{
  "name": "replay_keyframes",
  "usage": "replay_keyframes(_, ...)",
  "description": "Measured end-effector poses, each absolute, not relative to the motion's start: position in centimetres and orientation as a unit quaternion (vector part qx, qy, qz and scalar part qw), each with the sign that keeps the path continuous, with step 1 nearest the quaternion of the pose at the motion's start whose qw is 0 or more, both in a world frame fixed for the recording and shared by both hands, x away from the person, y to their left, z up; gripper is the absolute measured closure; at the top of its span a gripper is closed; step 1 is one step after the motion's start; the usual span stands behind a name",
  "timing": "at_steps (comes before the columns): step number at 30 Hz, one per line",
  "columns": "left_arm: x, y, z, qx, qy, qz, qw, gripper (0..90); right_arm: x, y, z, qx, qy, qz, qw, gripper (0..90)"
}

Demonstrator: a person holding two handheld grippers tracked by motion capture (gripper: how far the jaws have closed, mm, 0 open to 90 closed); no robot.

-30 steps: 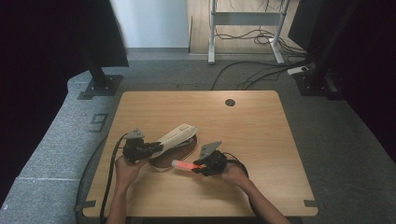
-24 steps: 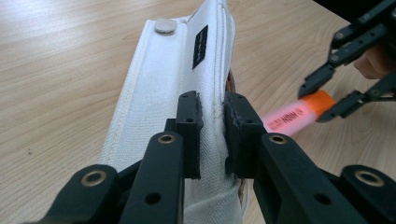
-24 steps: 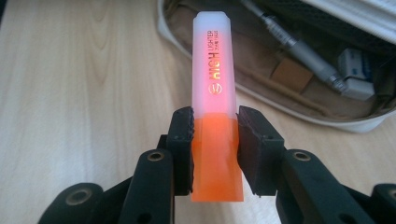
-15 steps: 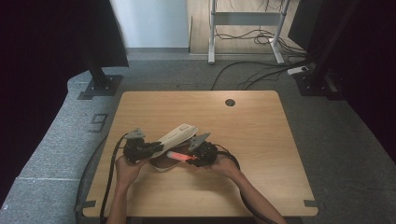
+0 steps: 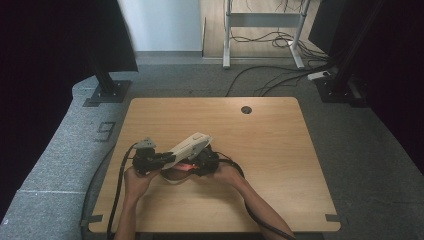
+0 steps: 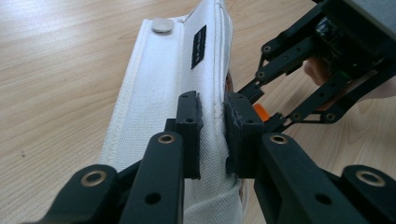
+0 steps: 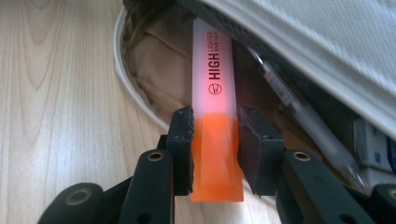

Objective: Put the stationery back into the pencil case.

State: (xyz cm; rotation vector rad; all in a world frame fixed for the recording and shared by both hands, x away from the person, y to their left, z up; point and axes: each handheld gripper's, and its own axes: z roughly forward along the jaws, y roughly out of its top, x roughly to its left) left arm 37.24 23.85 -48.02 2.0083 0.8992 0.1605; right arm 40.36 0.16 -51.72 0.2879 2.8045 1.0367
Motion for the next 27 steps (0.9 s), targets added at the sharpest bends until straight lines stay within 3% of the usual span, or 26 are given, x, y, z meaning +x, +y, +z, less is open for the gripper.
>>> replay_keyframes(7,37.3,23.8,-48.1,0.814,0.363,0.063,0.449,76.6,40.5,1.2,-52.2,0.092,0.933,0.338,0.078,64.7)
replay_keyframes(9,37.3,23.8,-48.1,0.815,0.362,0.063,0.449,76.6,40.7,1.2,-52.3,0.104,0.933,0.333,0.083,53.8)
replay_keyframes(13,37.2,23.8,-48.1,0.815,0.362,0.063,0.448,76.5,40.8,0.4,-52.3,0.130,0.931,0.328,0.092,46.1)
replay_keyframes(19,37.2,23.7,-48.1,0.815,0.362,0.062,0.448,76.3,40.5,-1.4,-52.1,0.158,0.923,0.339,0.094,48.7)
replay_keyframes(27,37.3,23.7,-48.2,0.816,0.361,0.061,0.448,76.2,40.3,-2.7,-52.8,0.186,0.914,0.352,0.077,65.1)
